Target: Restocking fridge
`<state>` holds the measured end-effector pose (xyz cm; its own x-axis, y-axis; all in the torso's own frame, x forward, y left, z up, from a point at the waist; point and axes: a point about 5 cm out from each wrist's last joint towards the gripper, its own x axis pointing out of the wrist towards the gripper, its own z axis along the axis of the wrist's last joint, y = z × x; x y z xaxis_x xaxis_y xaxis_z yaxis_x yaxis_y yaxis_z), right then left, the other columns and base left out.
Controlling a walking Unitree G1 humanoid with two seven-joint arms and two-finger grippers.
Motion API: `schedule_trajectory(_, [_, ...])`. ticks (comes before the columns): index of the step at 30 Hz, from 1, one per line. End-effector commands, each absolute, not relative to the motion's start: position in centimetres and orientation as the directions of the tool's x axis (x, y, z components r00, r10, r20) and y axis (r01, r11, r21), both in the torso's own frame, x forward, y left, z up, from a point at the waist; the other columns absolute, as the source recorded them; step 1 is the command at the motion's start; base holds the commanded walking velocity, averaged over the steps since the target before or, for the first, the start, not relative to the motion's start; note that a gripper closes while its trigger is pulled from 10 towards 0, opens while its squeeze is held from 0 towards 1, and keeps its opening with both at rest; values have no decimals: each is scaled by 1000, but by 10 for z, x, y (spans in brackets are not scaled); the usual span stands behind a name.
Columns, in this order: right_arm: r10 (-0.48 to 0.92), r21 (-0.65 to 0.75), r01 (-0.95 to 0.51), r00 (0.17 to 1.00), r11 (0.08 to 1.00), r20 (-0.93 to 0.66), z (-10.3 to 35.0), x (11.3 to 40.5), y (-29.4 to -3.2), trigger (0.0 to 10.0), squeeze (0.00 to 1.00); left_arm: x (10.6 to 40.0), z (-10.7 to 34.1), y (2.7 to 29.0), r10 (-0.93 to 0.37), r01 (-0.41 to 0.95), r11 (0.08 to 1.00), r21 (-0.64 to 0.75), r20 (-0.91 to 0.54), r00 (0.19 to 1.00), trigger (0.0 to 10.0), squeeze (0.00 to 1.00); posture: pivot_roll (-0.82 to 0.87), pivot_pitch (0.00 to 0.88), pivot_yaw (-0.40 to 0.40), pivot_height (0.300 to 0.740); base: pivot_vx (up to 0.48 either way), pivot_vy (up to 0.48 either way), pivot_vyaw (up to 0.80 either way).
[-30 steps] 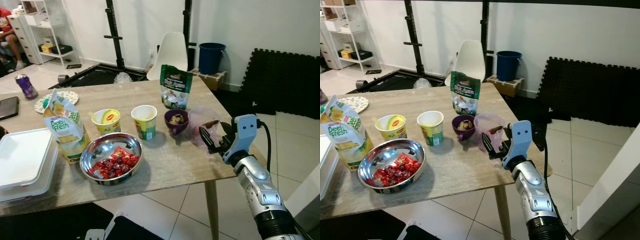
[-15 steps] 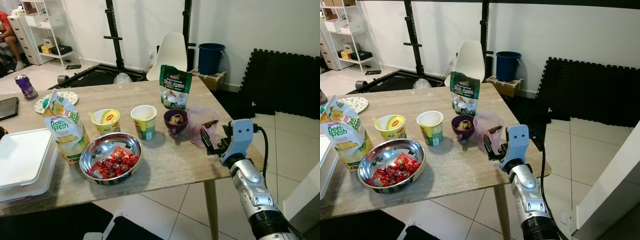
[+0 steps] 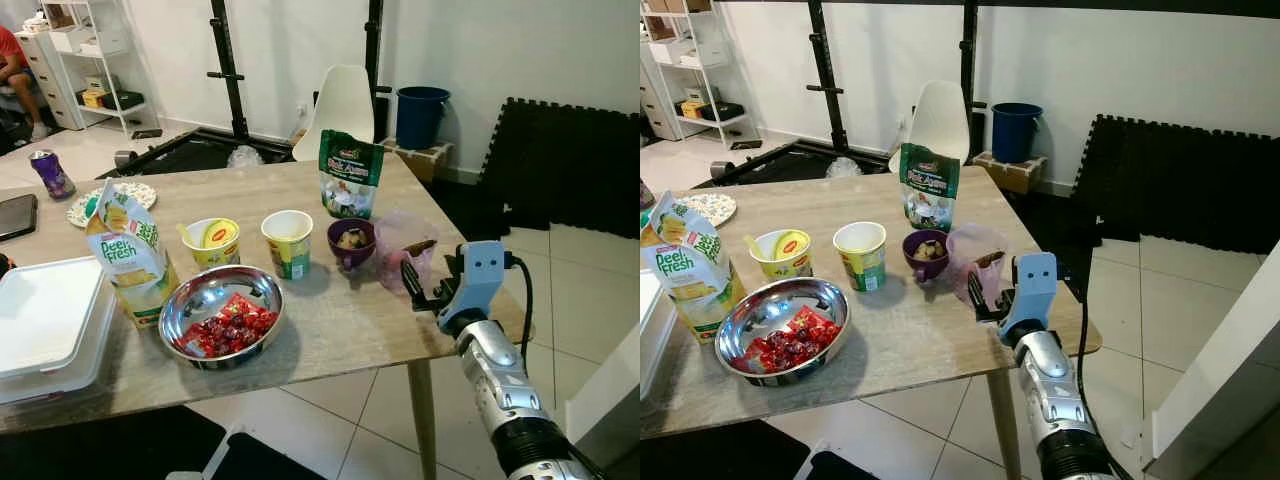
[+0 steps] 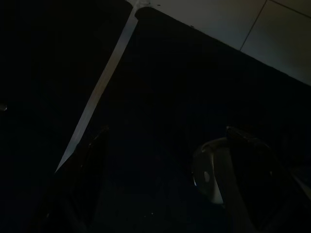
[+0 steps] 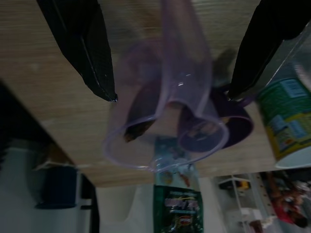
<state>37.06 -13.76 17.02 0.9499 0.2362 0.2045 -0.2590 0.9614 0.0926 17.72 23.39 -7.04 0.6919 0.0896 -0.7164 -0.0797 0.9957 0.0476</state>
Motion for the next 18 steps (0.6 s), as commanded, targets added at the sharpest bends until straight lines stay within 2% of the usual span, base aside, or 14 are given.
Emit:
schedule_trajectory(1, [241, 114, -264, 954, 958, 178, 165, 372, -136, 10000, 0, 167, -74, 241, 101, -71, 995, 73, -736, 670, 10000, 0, 52, 142, 16, 740, 0, 0, 0])
schedule_trajectory(18, [276, 109, -295, 947, 949, 167, 172, 383, -132, 10000, 0, 166, -74, 242, 104, -76, 995, 72, -735, 670, 10000, 0, 52, 138, 14, 740, 0, 0, 0])
